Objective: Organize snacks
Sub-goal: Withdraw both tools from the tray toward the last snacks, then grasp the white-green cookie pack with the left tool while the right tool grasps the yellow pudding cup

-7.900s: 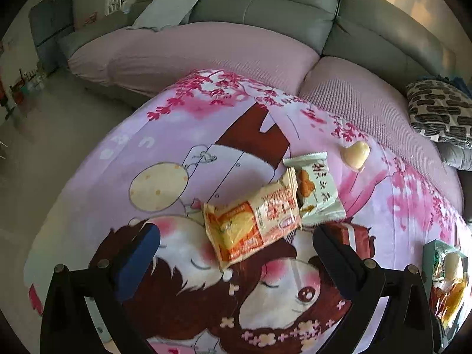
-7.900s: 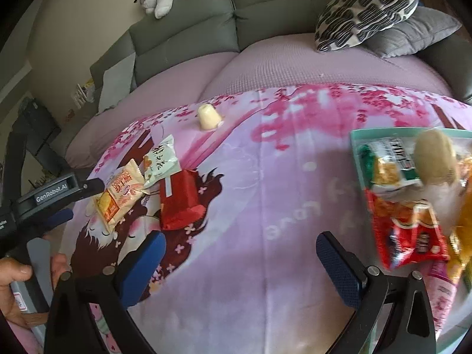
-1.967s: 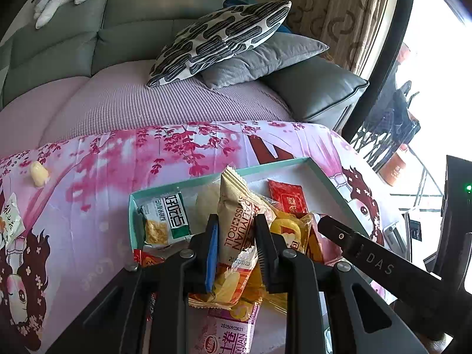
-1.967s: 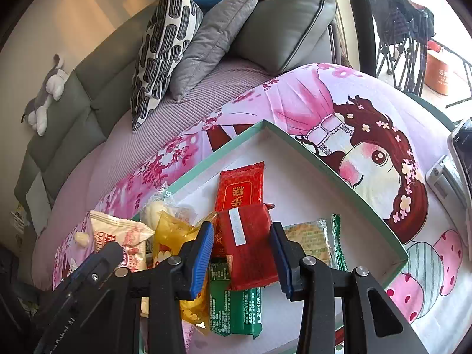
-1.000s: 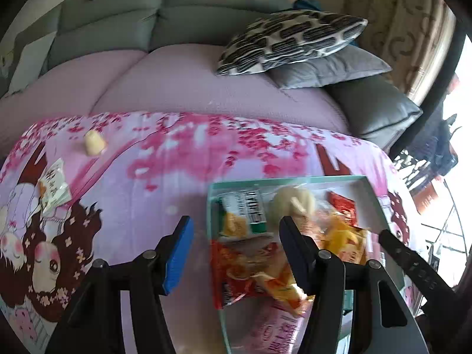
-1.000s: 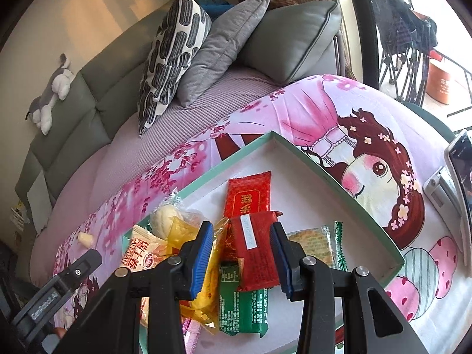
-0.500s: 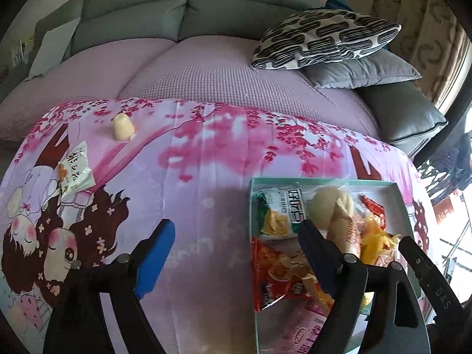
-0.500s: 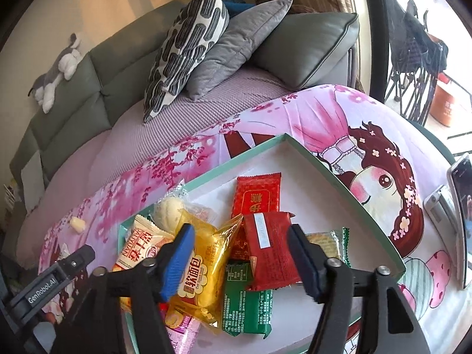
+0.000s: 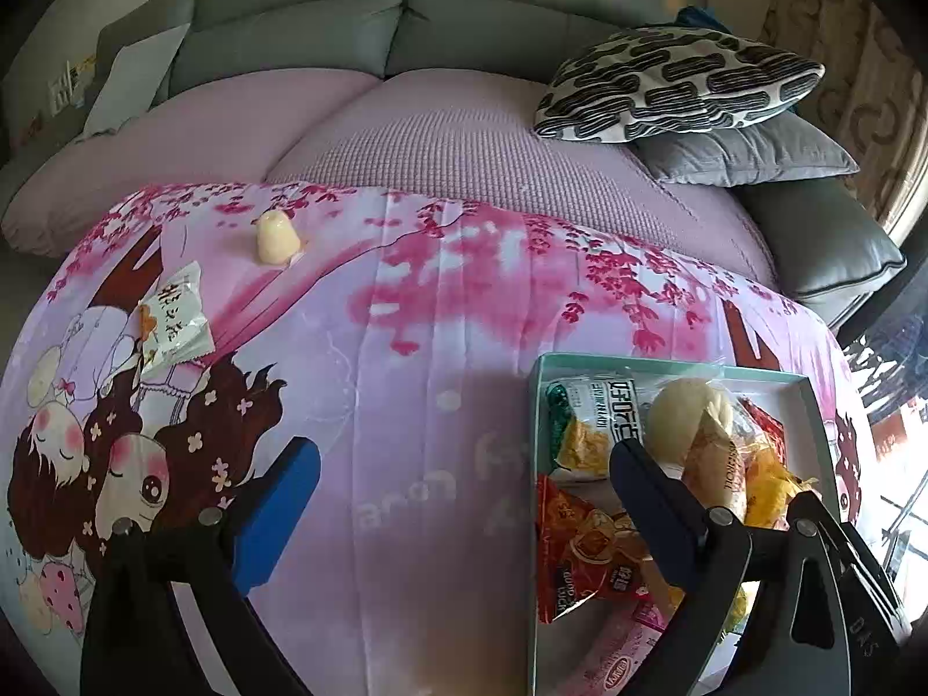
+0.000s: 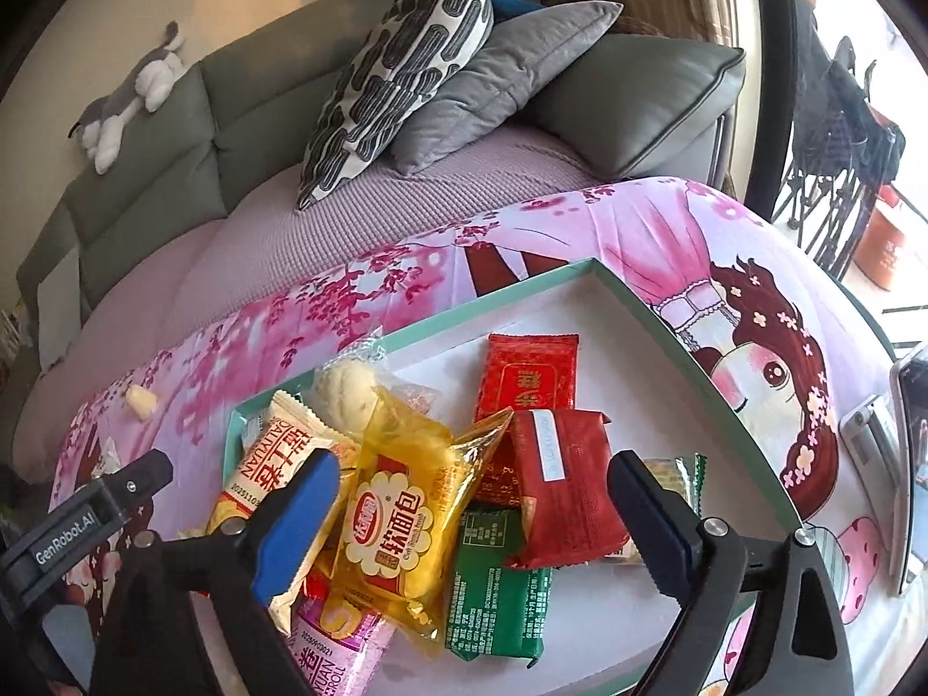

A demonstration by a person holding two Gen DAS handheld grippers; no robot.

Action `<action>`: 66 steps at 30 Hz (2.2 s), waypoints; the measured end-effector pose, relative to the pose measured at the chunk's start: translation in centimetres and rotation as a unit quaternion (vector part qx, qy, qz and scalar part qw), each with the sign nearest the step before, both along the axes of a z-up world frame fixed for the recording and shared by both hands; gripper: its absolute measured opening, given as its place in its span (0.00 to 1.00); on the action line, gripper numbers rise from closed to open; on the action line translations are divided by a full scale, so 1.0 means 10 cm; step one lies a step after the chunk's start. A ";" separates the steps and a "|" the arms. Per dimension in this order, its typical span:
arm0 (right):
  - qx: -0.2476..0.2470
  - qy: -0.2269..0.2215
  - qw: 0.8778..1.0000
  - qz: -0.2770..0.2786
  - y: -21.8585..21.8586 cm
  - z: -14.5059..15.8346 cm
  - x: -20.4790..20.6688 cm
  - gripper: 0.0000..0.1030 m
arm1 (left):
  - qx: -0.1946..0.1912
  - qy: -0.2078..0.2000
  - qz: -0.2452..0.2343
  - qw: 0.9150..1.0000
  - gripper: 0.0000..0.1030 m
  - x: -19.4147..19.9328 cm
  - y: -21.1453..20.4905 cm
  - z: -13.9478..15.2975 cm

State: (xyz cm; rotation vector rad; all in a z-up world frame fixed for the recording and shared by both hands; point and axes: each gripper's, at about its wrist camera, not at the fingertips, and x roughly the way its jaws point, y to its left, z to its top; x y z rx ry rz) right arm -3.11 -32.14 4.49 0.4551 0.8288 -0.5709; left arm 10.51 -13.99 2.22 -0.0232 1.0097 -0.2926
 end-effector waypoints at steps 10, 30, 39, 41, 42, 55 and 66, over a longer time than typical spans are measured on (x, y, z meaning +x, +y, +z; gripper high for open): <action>-0.010 0.005 1.000 0.012 0.04 -0.01 0.04 1.00 | -0.002 0.006 0.010 1.000 1.00 0.02 0.05 -0.03; -0.024 -0.037 0.995 0.084 0.58 0.26 0.20 1.00 | 0.022 -0.007 0.036 0.999 1.00 0.17 0.62 0.07; 0.024 -0.040 0.984 0.172 1.14 0.21 0.64 1.00 | 0.019 0.034 0.162 0.986 1.00 0.56 1.79 -0.18; 0.035 -0.046 0.979 0.194 1.26 0.25 0.80 1.00 | 0.025 0.042 0.162 0.986 1.00 0.69 1.91 -0.24; 0.038 -0.049 0.977 0.206 1.33 0.27 0.92 1.00 | 0.023 0.046 0.155 0.987 1.00 0.76 1.96 -0.28; 0.049 0.024 0.947 0.316 1.94 -0.28 2.86 0.85 | -0.012 0.080 0.118 0.990 0.97 1.40 1.87 -0.72; 0.002 0.096 0.930 0.354 2.31 -0.75 3.45 0.62 | 0.031 0.062 0.108 0.992 0.89 1.52 1.81 -0.79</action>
